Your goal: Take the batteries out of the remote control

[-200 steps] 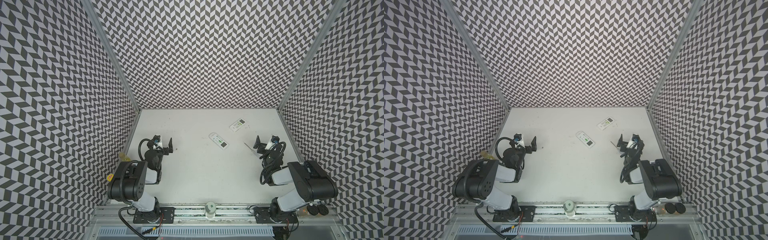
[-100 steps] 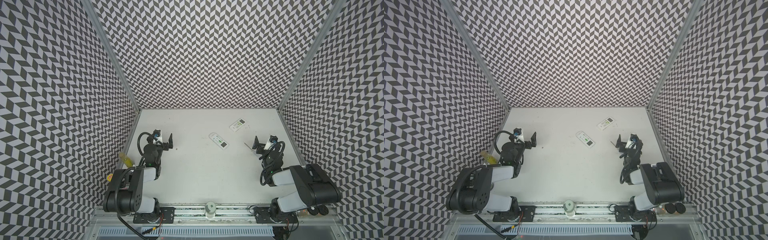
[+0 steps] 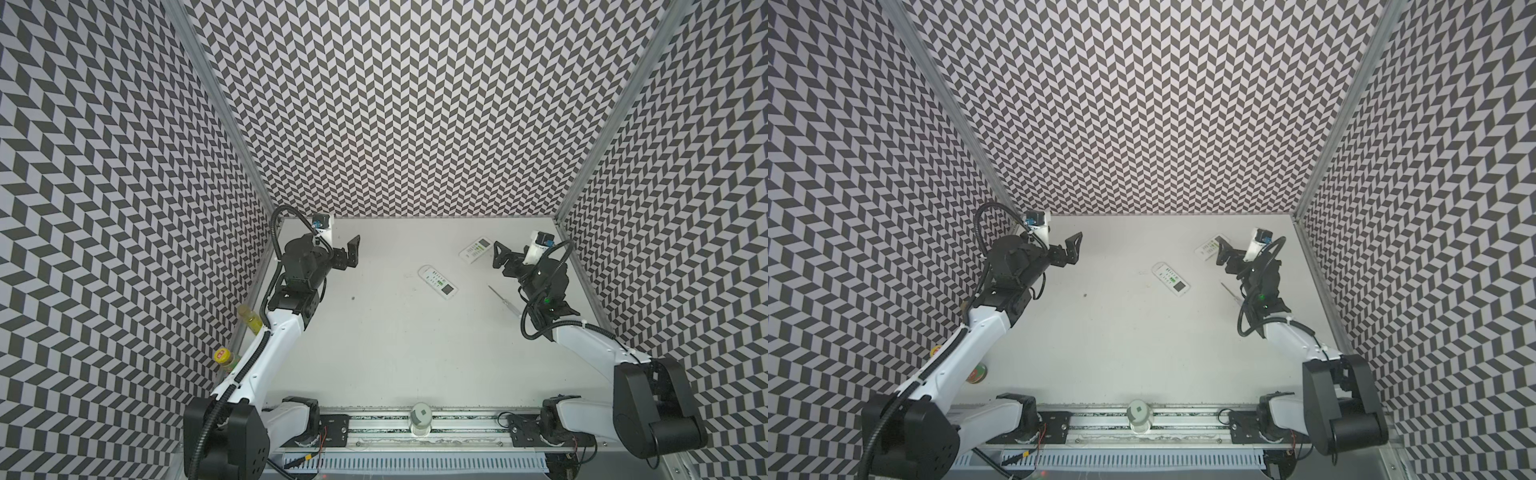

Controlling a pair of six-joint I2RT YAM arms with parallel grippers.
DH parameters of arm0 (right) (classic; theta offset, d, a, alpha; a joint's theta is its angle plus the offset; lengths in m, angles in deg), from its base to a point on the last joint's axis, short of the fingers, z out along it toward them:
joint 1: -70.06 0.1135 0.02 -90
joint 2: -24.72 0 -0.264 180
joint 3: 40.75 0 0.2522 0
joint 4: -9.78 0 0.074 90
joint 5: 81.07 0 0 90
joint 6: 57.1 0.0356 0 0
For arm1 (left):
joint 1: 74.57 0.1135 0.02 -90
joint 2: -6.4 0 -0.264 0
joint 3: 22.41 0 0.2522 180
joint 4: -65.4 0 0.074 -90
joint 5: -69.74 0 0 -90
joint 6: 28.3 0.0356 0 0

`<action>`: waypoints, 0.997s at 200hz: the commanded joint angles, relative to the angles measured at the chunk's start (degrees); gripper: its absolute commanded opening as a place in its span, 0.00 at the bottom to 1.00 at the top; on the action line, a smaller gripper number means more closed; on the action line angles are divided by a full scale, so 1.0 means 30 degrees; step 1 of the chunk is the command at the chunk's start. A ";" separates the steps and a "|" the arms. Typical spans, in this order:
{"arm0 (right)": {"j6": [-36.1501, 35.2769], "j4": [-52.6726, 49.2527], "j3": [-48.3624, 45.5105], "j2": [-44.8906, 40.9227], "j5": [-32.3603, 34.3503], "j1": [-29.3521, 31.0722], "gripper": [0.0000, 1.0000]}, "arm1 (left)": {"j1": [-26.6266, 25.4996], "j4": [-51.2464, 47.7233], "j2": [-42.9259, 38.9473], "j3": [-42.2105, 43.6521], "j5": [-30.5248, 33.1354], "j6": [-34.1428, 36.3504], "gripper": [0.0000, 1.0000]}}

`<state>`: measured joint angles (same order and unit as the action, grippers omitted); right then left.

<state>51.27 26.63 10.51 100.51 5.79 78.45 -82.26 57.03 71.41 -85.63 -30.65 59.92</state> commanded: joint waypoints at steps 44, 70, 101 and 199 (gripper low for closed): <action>-0.2180 -0.7621 0.6324 0.5721 -0.4386 0.3014 0.93 | 0.1282 -0.0860 -0.1488 0.2632 -0.3574 -0.1638 1.00; -0.4026 -0.9575 0.8043 0.8301 -0.4160 0.3810 0.90 | 0.1065 -0.0833 -0.1399 0.2670 -0.3225 -0.1348 1.00; -0.4062 -1.0602 0.9180 1.0296 -0.5147 0.3826 0.87 | 0.0979 -0.0564 -0.1527 0.2908 -0.3421 -0.1528 1.00; -0.3877 -1.1278 0.8987 1.1824 -0.7439 0.4112 0.85 | 0.1027 -0.0643 -0.1486 0.2678 -0.2571 -0.1166 1.00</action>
<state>40.34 -7.36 37.46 133.88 -14.17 90.25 -79.09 54.15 67.83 -77.43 -39.13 56.05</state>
